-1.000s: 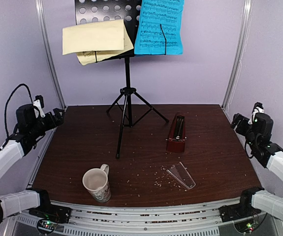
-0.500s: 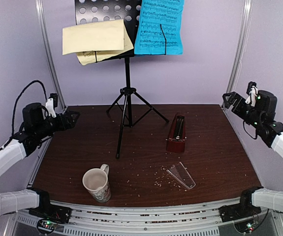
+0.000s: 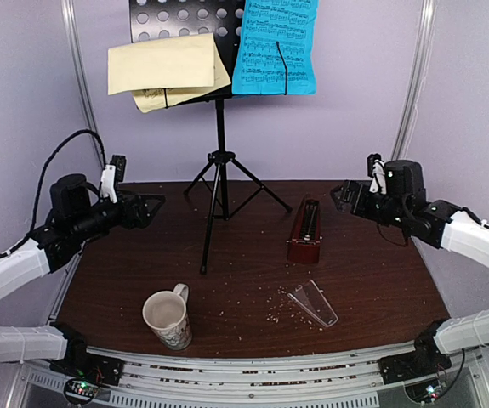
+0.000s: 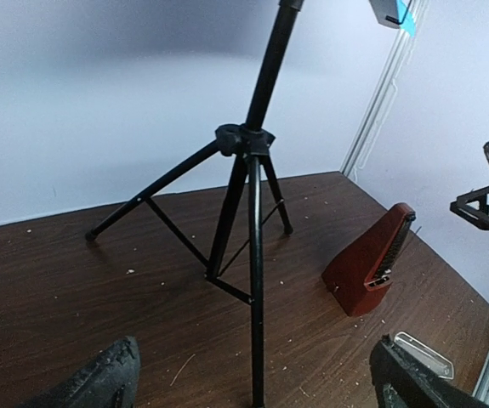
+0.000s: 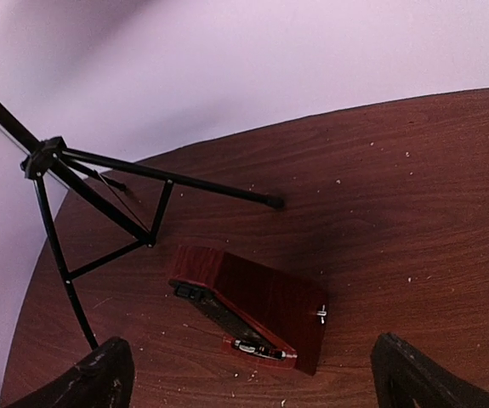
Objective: Pack up the instrument practice props
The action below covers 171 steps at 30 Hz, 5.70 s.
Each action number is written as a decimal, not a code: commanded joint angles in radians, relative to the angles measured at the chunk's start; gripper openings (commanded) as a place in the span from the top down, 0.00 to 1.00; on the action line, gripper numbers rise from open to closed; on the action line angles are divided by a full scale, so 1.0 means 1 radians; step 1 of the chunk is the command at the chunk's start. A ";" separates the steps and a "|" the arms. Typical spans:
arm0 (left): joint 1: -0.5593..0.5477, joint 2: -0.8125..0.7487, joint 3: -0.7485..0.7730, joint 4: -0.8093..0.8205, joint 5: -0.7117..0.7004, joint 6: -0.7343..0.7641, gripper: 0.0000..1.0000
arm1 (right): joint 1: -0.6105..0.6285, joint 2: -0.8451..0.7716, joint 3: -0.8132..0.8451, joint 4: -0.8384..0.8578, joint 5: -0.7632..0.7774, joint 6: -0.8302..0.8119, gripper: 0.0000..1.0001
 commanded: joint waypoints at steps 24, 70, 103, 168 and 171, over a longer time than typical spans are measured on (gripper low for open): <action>-0.274 0.225 0.084 0.255 -0.098 -0.066 0.02 | 0.330 0.411 0.288 -0.106 0.374 0.071 0.00; -0.276 0.266 0.102 0.233 -0.132 -0.094 0.02 | 0.323 0.481 0.291 0.019 0.471 0.075 0.51; -0.277 0.251 0.116 0.202 -0.150 -0.143 0.02 | 0.697 0.537 0.371 0.037 0.456 0.065 0.16; -0.298 0.546 0.223 -0.203 0.014 -0.085 0.50 | 0.387 0.550 -0.031 0.262 -0.053 0.195 0.27; -0.310 0.579 0.240 -0.191 0.047 -0.088 0.52 | 0.387 0.557 -0.034 0.263 -0.051 0.194 0.28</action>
